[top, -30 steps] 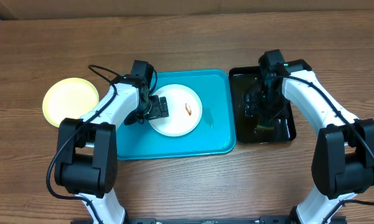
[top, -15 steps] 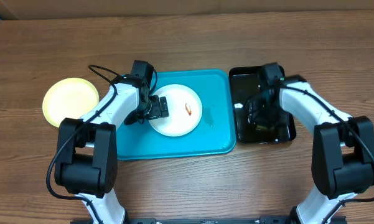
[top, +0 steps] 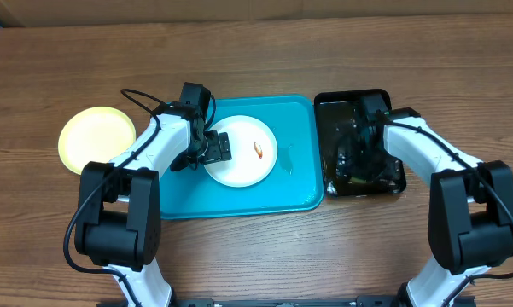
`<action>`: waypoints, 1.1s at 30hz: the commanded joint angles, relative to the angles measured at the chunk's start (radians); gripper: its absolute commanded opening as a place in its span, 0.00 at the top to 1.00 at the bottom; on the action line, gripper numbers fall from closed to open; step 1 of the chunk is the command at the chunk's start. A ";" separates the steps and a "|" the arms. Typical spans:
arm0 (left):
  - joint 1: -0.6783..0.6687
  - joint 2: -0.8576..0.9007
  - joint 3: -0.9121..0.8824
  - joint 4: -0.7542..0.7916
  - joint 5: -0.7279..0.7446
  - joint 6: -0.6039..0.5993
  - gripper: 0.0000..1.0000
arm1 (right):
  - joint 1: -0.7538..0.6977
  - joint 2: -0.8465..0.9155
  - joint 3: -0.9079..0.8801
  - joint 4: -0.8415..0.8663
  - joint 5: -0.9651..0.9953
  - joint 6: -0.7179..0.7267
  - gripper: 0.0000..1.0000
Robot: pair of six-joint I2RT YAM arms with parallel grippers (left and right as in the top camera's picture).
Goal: Clean dirty plates on tray and stack at the side
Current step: 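Rub the held sponge in the water of the black tray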
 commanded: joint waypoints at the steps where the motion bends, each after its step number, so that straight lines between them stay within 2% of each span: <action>1: -0.001 0.016 -0.009 0.001 0.005 0.001 0.00 | -0.001 0.005 0.038 0.040 0.048 0.000 0.00; 7: -0.001 0.016 -0.009 0.001 0.005 0.000 0.00 | -0.001 0.005 0.031 0.086 0.066 0.004 0.00; 9: -0.001 0.016 -0.009 0.001 0.005 0.000 0.00 | -0.001 0.005 0.024 0.098 0.066 0.004 0.06; 11: -0.001 0.016 -0.009 0.001 0.005 0.000 0.00 | -0.001 0.005 0.015 0.114 0.066 0.004 0.21; 12: -0.001 0.016 -0.009 0.001 0.005 0.000 0.00 | -0.001 0.005 0.010 0.124 0.065 0.004 0.33; 14: -0.001 0.016 -0.009 0.001 0.005 0.001 0.00 | -0.001 0.005 0.006 0.144 0.049 0.004 0.86; 15: -0.001 0.016 -0.009 0.001 0.005 0.001 0.00 | -0.001 0.005 0.006 0.157 0.041 0.004 0.96; 16: -0.001 0.016 -0.009 0.000 0.005 0.001 0.00 | -0.001 0.005 0.006 0.171 0.035 0.004 0.96; 17: -0.001 0.016 -0.009 0.001 0.004 0.001 0.00 | -0.001 0.005 0.007 0.185 0.034 0.004 0.80; 18: -0.001 0.016 -0.009 0.000 0.005 0.000 0.00 | -0.001 0.005 0.008 0.196 0.034 0.004 0.37; 19: -0.001 0.016 -0.009 0.001 0.005 0.000 0.00 | -0.001 0.005 0.008 0.205 0.034 0.004 0.00; 23: -0.001 0.016 -0.009 0.001 0.005 0.001 0.00 | -0.001 0.005 0.008 0.237 0.035 0.004 0.00; 24: -0.001 0.016 -0.009 0.001 0.005 0.001 0.00 | -0.001 0.005 0.008 0.245 0.035 0.004 0.04; 25: -0.001 0.016 -0.009 0.001 0.005 0.001 0.00 | -0.001 0.005 0.008 0.256 0.035 0.004 0.18; 26: -0.001 0.016 -0.009 0.001 0.005 0.000 0.00 | -0.001 0.005 0.008 0.266 0.035 0.003 0.51; 27: 0.000 0.016 -0.009 0.001 0.005 0.000 0.00 | -0.001 0.005 0.008 0.275 0.035 0.003 0.78; 28: 0.001 0.016 -0.009 0.001 0.005 0.001 0.00 | -0.001 0.005 0.008 0.284 0.035 0.003 0.91; 29: 0.000 0.016 -0.009 0.001 0.005 0.000 0.00 | -0.001 0.005 0.008 0.293 0.035 0.003 0.91; 30: -0.002 0.016 -0.009 0.001 0.005 0.000 0.00 | -0.001 0.005 0.009 0.299 0.035 0.003 0.76; 31: -0.002 0.016 -0.009 0.001 0.005 0.000 0.00 | -0.001 0.005 0.014 0.296 0.035 0.003 0.30; 32: -0.002 0.016 -0.009 0.001 0.005 0.000 0.00 | -0.001 0.005 0.024 0.280 0.035 0.003 0.00; 33: 0.000 0.016 -0.009 0.001 0.005 0.000 0.00 | -0.001 0.004 0.045 0.245 0.035 0.003 0.00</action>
